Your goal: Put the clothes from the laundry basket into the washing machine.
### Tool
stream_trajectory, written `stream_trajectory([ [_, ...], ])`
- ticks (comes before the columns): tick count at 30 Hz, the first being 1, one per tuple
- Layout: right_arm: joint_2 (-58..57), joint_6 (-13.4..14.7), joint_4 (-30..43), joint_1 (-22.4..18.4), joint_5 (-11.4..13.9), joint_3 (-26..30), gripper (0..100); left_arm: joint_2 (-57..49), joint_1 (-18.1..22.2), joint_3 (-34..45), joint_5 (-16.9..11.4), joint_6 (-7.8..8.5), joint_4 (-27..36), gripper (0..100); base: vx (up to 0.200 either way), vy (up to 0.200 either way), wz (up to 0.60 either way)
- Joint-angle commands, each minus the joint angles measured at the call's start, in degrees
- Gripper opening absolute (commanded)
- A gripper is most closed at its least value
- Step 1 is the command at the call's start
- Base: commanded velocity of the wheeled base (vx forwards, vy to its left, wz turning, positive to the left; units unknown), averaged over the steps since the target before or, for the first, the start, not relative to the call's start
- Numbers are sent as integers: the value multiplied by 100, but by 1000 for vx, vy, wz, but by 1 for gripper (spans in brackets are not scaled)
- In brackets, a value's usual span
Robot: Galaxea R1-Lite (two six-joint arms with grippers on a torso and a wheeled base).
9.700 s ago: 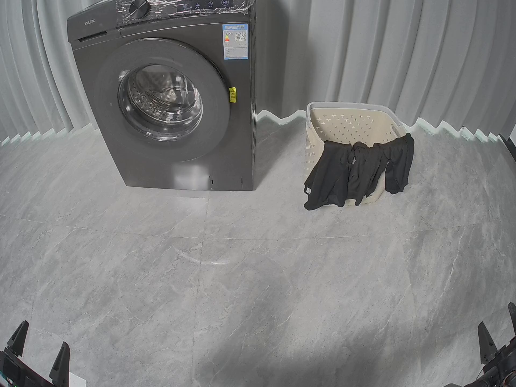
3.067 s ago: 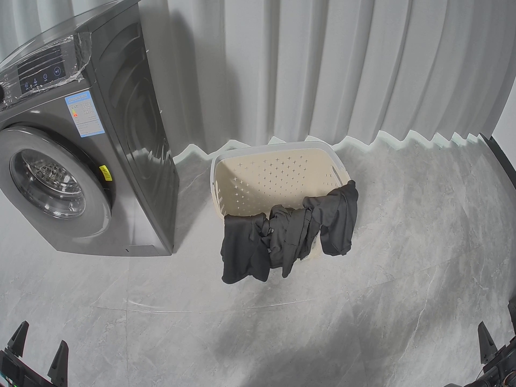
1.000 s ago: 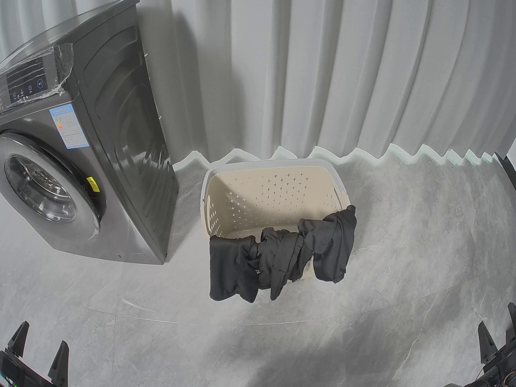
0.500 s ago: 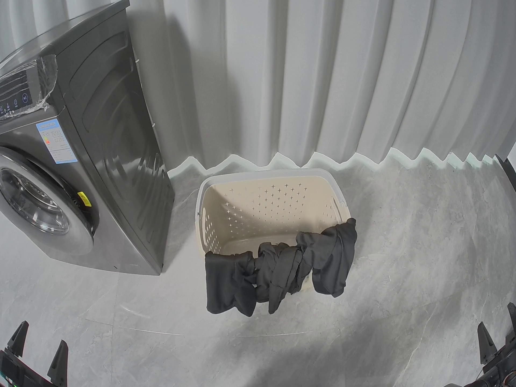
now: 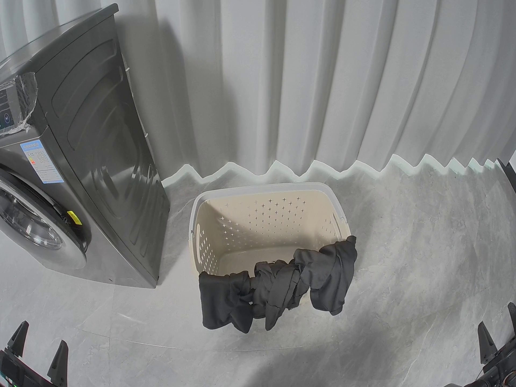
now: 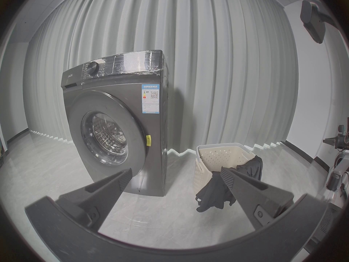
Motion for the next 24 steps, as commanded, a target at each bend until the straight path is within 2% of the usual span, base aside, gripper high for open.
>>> stream_trajectory([
  [1,-93,0,0,4,-1,101,100,-92,1,92,2,-1,-4,100,0,-200,0],
  [10,-93,0,0,4,-1,101,100,-92,1,92,2,-1,-4,100,0,0,0],
  [24,-93,0,0,4,7,101,100,-92,1,92,2,-1,-4,100,200,0,0],
])
